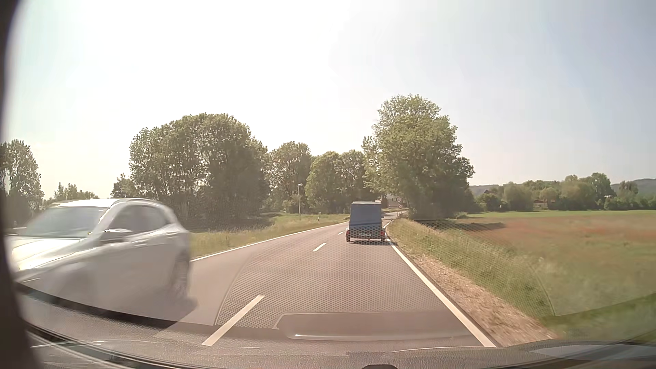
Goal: Follow the waypoints while adhering to traffic rules and regulations
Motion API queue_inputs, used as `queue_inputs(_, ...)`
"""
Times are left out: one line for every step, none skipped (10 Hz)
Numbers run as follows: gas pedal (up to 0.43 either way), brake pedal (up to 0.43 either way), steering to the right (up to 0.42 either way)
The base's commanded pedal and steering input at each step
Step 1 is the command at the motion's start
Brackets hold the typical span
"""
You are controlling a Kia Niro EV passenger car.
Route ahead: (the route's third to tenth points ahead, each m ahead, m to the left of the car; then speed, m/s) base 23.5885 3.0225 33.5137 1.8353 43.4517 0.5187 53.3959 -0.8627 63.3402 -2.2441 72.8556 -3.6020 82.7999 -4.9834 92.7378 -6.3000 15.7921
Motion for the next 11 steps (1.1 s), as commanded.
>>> queue_inputs(0.098, 0.0, 0.008)
queue_inputs(0.098, 0.0, 0.008)
queue_inputs(0.087, 0.0, 0.008)
queue_inputs(0.079, 0.0, 0.009)
queue_inputs(0.079, 0.0, 0.009)
queue_inputs(0.067, 0.0, 0.01)
queue_inputs(0.067, 0.0, 0.011)
queue_inputs(0.059, 0.0, 0.011)
queue_inputs(0.059, 0.0, 0.011)
queue_inputs(0.059, 0.0, 0.011)
queue_inputs(0.059, 0.0, 0.011)
